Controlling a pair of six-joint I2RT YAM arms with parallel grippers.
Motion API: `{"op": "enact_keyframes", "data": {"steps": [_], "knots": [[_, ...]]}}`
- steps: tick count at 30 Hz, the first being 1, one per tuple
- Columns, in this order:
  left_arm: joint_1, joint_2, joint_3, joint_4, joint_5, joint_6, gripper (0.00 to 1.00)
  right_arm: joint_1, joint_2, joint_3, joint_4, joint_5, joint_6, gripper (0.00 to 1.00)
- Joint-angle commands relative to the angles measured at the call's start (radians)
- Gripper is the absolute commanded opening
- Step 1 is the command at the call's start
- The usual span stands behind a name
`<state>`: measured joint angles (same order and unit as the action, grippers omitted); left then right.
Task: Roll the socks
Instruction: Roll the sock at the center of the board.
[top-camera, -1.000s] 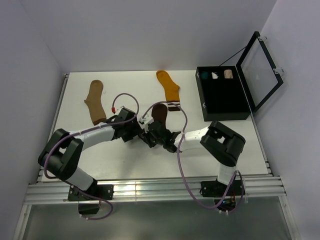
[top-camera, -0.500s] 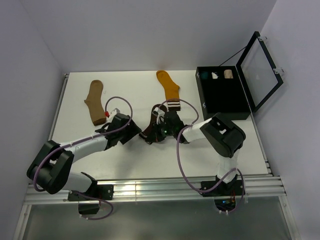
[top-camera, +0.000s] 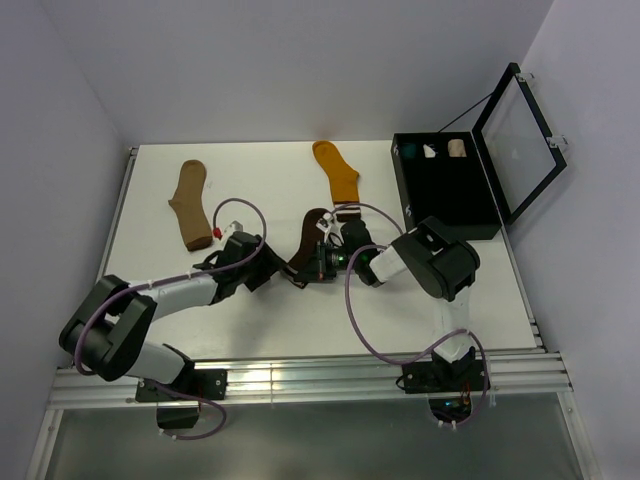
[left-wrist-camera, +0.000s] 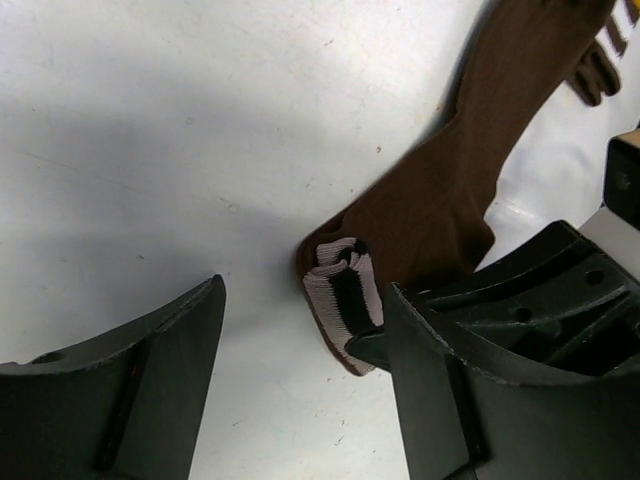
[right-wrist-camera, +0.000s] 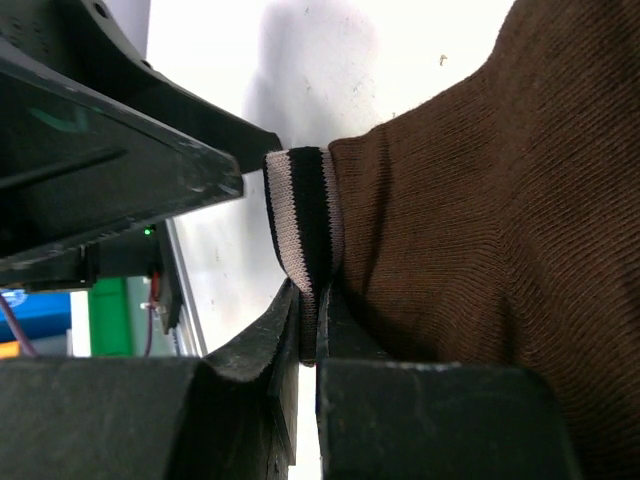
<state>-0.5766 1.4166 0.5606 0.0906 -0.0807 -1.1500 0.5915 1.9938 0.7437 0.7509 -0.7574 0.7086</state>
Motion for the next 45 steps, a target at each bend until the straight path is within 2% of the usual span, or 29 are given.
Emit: {"op": "enact_keyframes", "data": {"steps": [1, 14, 17, 22, 25, 28, 30, 31, 32, 34, 35, 39, 41, 45], "knots": [[0.001, 0.025, 0.024, 0.046, 0.019, -0.017, 0.69, -0.013, 0.036, -0.010, 0.019, -0.019, 0.038, 0.00], [-0.008, 0.128, 0.070, 0.026, 0.033, -0.024, 0.61, -0.027, 0.057, -0.007, 0.027, -0.028, 0.057, 0.00], [-0.012, 0.146, 0.081, -0.002, 0.025, -0.034, 0.54, -0.029, 0.054, -0.012, 0.034, -0.028, 0.057, 0.00], [-0.014, 0.159, 0.091, -0.032, 0.018, -0.037, 0.32, -0.029, 0.033, -0.015, 0.022, -0.016, 0.040, 0.01], [-0.016, 0.160, 0.107, -0.055, 0.010, -0.022, 0.24, -0.027, 0.007, -0.020, 0.004, 0.001, 0.022, 0.06], [-0.016, 0.165, 0.136, -0.086, -0.001, -0.001, 0.16, -0.021, -0.036, -0.026, -0.028, 0.035, -0.024, 0.18], [-0.017, 0.171, 0.153, -0.125, -0.008, 0.015, 0.11, -0.013, -0.088, -0.030, -0.085, 0.062, -0.060, 0.32], [-0.017, 0.176, 0.171, -0.140, -0.013, 0.032, 0.11, -0.007, -0.111, -0.030, -0.108, 0.108, -0.102, 0.37], [-0.016, 0.179, 0.182, -0.149, -0.011, 0.042, 0.11, 0.007, -0.134, -0.030, -0.167, 0.137, -0.128, 0.47], [-0.017, 0.199, 0.217, -0.184, -0.008, 0.077, 0.11, 0.022, -0.220, -0.027, -0.244, 0.222, -0.211, 0.53], [-0.017, 0.203, 0.229, -0.195, -0.007, 0.088, 0.11, 0.046, -0.252, -0.026, -0.309, 0.313, -0.240, 0.56], [-0.017, 0.225, 0.263, -0.224, -0.008, 0.148, 0.11, 0.131, -0.392, -0.004, -0.439, 0.562, -0.379, 0.60], [-0.017, 0.232, 0.283, -0.238, -0.007, 0.164, 0.11, 0.175, -0.415, 0.003, -0.463, 0.691, -0.451, 0.60], [-0.017, 0.243, 0.300, -0.250, -0.001, 0.190, 0.11, 0.299, -0.414, 0.013, -0.453, 0.843, -0.546, 0.60]]}}
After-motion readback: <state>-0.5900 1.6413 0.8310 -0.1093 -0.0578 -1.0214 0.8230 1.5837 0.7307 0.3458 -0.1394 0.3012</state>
